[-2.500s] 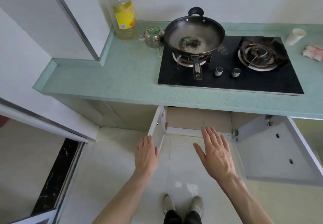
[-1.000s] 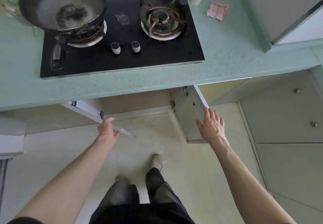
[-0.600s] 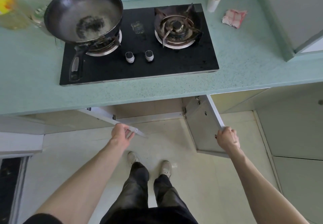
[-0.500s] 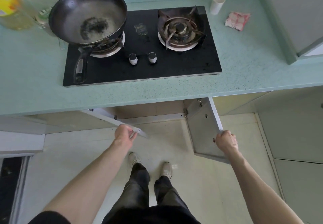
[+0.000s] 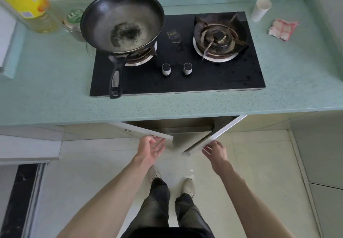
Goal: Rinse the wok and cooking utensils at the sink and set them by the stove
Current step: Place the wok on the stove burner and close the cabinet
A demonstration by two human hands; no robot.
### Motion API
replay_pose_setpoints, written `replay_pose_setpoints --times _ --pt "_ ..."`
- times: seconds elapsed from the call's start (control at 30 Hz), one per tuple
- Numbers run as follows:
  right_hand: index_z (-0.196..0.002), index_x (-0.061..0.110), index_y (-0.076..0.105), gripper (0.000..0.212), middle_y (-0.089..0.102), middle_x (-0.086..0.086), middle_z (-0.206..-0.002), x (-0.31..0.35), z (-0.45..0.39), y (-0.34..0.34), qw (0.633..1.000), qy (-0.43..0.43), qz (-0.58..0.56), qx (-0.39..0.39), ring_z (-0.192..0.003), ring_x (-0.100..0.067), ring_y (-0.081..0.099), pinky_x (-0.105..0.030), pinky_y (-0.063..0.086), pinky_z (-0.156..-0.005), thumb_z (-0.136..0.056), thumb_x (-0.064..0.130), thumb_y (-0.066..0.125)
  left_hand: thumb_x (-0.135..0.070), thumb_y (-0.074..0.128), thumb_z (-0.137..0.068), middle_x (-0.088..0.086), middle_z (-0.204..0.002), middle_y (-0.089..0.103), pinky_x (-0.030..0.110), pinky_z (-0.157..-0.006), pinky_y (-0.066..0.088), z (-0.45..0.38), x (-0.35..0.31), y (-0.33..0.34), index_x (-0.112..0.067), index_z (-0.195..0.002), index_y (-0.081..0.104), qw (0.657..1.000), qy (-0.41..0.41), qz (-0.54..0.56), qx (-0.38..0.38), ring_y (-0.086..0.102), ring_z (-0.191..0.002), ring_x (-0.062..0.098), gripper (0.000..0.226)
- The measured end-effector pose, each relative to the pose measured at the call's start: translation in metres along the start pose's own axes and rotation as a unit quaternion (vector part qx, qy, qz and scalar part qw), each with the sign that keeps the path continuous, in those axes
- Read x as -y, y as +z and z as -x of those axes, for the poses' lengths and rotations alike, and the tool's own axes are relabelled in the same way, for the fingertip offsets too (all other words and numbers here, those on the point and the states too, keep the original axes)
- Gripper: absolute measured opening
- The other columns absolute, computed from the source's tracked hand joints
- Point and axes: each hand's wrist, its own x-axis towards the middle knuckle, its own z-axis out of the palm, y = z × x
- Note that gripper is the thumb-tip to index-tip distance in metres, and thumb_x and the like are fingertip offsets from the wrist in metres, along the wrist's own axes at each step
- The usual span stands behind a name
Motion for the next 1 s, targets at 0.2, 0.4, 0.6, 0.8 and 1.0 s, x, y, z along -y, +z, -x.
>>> replay_pose_setpoints --times 0.2,0.4,0.6,0.8,1.0 --pt "-0.09 0.004 0.056 0.026 0.06 -0.012 -0.101 0.01 -0.022 0.045 0.988 0.066 -0.138 0.008 -0.12 -0.03 0.065 -0.032 0.06 -0.082 -0.098 -0.012 0.037 0.012 0.033 -0.079 0.017 -0.14 0.057 0.05 -0.113 0.044 -0.014 -0.011 0.005 -0.006 -0.147 0.04 0.999 -0.02 0.028 0.034 0.059 -0.127 0.035 0.071" --pt "-0.149 0.002 0.045 0.054 0.057 -0.017 -0.136 0.008 -0.025 0.062 0.965 0.055 -0.255 0.009 -0.119 -0.028 0.062 -0.038 0.048 -0.101 -0.1 -0.014 0.027 0.01 0.031 -0.081 0.014 -0.143 0.057 0.048 -0.112 0.045 -0.033 -0.014 0.014 -0.009 -0.151 0.038 0.999 0.009 -0.001 0.036 0.057 -0.131 0.03 0.073" --pt "-0.155 0.002 0.039 0.06 0.044 -0.018 -0.159 0.017 -0.024 0.082 0.942 0.048 -0.33 0.029 -0.144 -0.034 0.049 -0.042 0.046 -0.11 -0.102 -0.018 0.023 0.013 0.029 -0.081 0.01 -0.146 0.057 0.05 -0.117 0.037 -0.049 -0.016 0.018 -0.014 -0.148 0.041 0.998 0.035 -0.035 0.048 0.045 -0.142 0.026 0.073" --pt "-0.158 0.003 0.036 0.065 0.039 -0.015 -0.164 0.029 -0.029 0.091 0.933 0.044 -0.353 0.057 -0.151 -0.033 0.04 -0.042 0.039 -0.12 -0.099 -0.023 0.025 0.013 0.032 -0.079 0.006 -0.149 0.054 0.048 -0.118 0.036 -0.062 -0.022 0.029 -0.02 -0.148 0.043 0.995 0.057 -0.059 0.057 0.041 -0.143 0.02 0.077" --pt "-0.139 -0.001 0.053 0.052 0.041 -0.012 -0.159 0.036 -0.031 0.095 0.94 0.027 -0.33 0.085 -0.15 -0.032 0.042 -0.039 0.04 -0.121 -0.099 -0.024 0.028 0.009 0.036 -0.077 0.004 -0.144 0.056 0.045 -0.111 0.042 -0.068 -0.022 0.029 -0.022 -0.145 0.047 0.994 0.062 -0.058 0.066 0.049 -0.135 0.019 0.075"
